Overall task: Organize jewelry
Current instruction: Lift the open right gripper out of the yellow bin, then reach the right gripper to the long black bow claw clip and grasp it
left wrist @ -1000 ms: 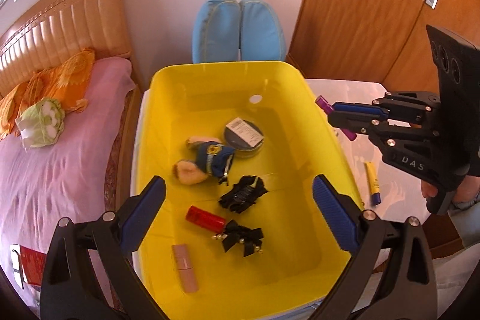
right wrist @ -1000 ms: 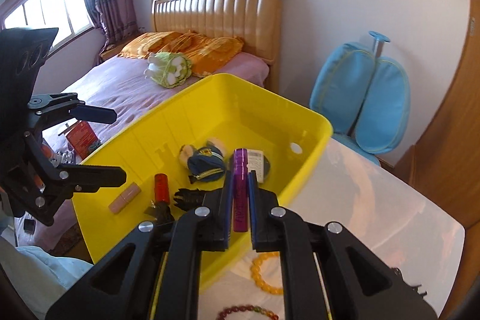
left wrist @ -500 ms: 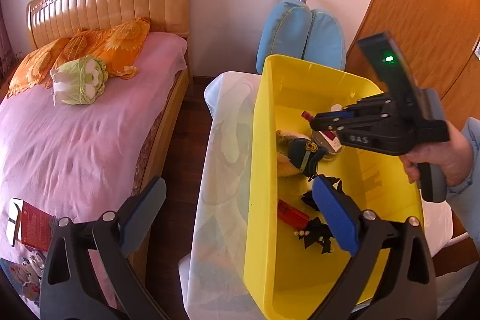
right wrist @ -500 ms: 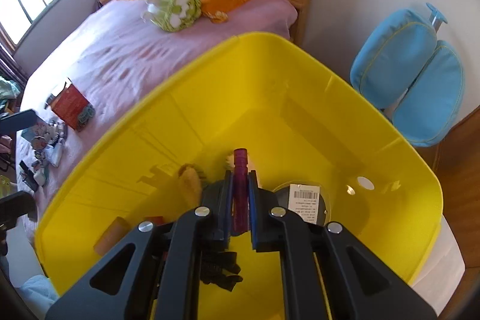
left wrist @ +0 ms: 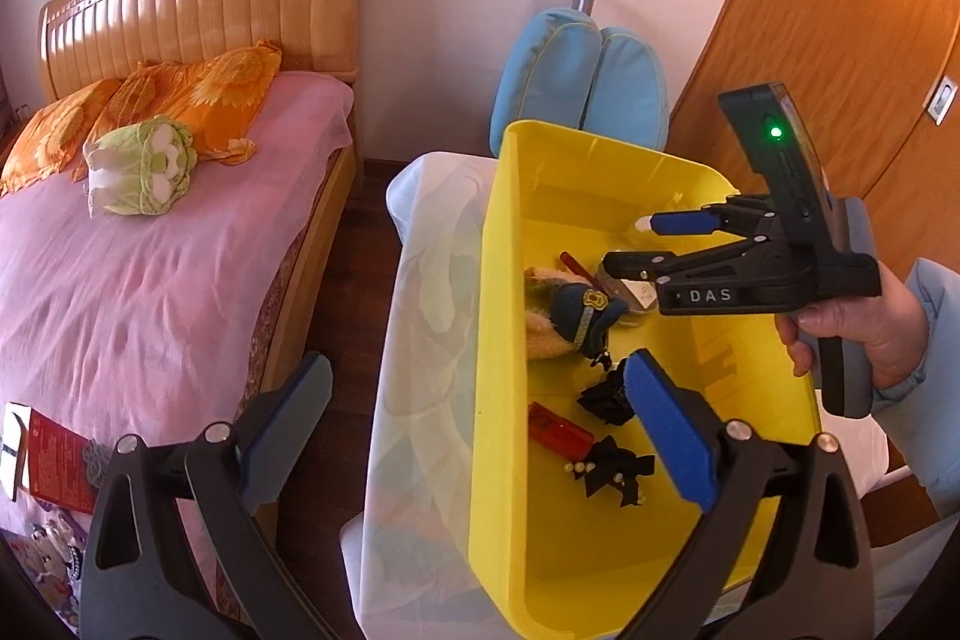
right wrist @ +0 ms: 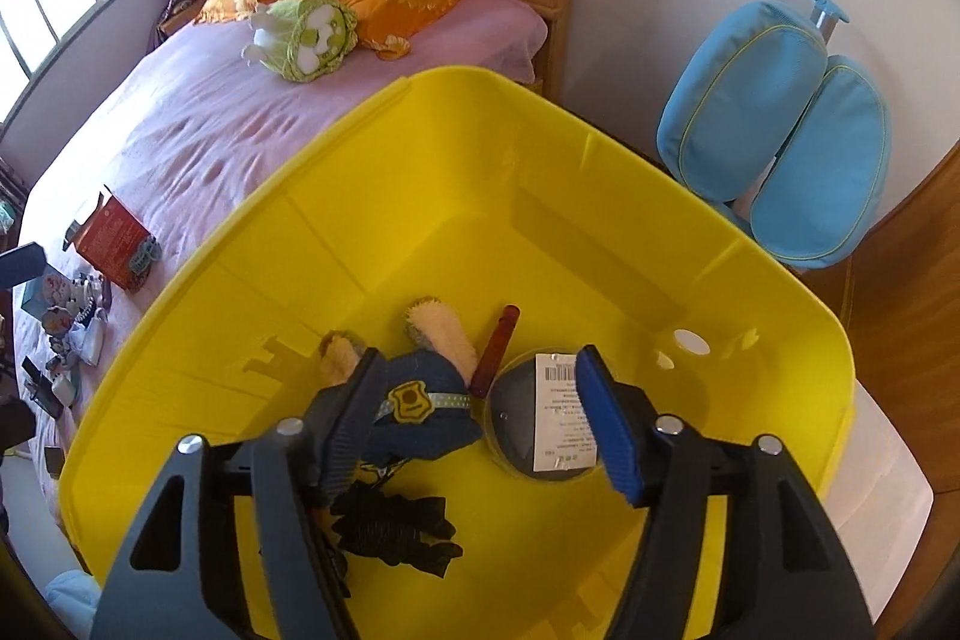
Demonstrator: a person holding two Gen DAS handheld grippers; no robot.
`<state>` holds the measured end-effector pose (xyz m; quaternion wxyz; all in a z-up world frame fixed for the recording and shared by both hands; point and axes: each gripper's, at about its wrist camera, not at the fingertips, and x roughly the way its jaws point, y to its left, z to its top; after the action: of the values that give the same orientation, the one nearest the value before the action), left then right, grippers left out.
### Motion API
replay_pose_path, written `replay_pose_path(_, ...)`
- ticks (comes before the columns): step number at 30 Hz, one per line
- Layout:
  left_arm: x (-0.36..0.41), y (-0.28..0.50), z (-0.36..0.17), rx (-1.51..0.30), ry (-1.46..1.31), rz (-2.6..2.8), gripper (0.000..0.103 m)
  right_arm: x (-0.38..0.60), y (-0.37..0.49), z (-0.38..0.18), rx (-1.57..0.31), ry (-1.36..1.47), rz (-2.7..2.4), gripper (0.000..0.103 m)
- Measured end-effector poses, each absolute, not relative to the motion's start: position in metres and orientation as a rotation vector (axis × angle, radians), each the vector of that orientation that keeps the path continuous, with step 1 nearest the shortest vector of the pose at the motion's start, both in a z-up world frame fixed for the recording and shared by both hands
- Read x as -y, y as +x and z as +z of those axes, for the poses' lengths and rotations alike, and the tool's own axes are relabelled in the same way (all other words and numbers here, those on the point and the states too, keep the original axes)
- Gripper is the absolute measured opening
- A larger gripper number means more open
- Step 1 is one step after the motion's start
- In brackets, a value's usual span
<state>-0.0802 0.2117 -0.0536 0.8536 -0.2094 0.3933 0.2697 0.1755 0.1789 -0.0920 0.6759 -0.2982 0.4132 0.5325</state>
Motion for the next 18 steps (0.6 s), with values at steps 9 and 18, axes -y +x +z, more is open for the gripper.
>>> replay_pose_path(9, -0.180, -0.038, -0.044, -0.837, -0.363, 0.453, 0.096, -0.091, 0.175, -0.050, -0.803, -0.534, 1.184, 0.094)
replay_pose_path(18, -0.143, 0.010, -0.035, -0.851, -0.281, 0.327, 0.096, 0.013, 0.199, -0.032, -0.806, -0.364, 1.043, 0.095)
